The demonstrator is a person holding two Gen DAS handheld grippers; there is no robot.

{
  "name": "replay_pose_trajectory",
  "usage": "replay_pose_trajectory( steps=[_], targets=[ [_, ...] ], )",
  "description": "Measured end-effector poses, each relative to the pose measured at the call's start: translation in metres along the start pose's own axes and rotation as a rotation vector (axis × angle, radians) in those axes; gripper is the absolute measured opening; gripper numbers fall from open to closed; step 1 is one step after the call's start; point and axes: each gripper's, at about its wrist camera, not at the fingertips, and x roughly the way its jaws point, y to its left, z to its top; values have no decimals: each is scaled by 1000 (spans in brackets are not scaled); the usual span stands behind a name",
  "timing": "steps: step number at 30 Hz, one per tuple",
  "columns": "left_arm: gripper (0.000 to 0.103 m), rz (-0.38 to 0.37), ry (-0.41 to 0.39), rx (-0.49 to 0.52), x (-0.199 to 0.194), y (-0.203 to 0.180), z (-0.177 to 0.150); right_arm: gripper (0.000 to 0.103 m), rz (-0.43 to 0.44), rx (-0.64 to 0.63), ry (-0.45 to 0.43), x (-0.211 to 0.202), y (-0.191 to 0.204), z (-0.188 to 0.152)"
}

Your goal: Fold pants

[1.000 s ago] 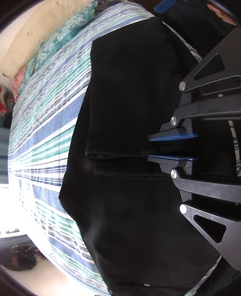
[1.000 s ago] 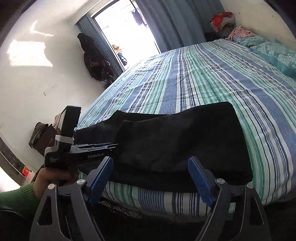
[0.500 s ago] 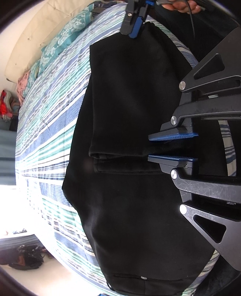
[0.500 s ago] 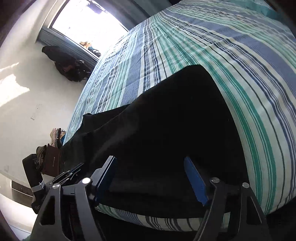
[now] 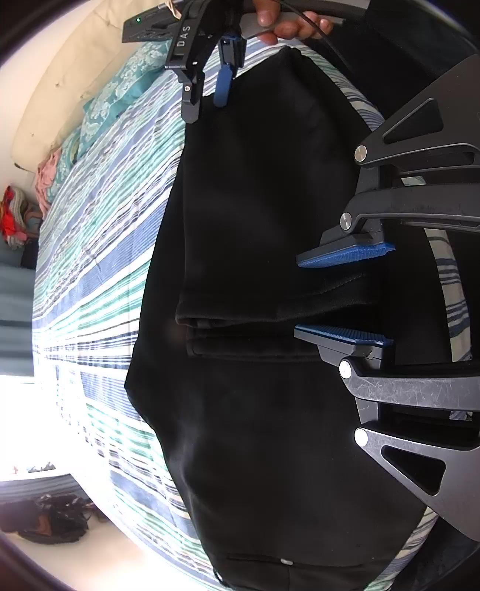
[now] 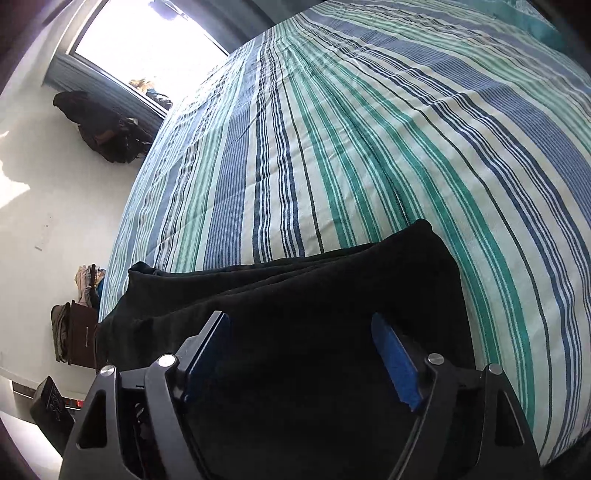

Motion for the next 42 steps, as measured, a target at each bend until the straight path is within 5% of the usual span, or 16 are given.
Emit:
replay_pose_trajectory(
  steps=[8,12,14,18,28,42],
  targets=[
    [41,-24,6,-24,0,0,2,81,26,-205,-137,-60,54,-66],
    [57,-46,4,-20,-2,-4,1,85,-61,-247,-16,-18,45,-111],
    [66,-49,-7,-22,-8,-5,1,86,-85,-308,-90,-16,45,-124],
    [81,-57,-49,-60,-25,-1,3,99,-110,-347,-68,-10,54,-125],
    [86,54,-82,-145,-30,28,9,103,-125,-350,-117,-8,55,-131],
    [86,113,-69,-264,-30,65,1,103,-213,-419,-129,-3,64,-138]
  ],
)
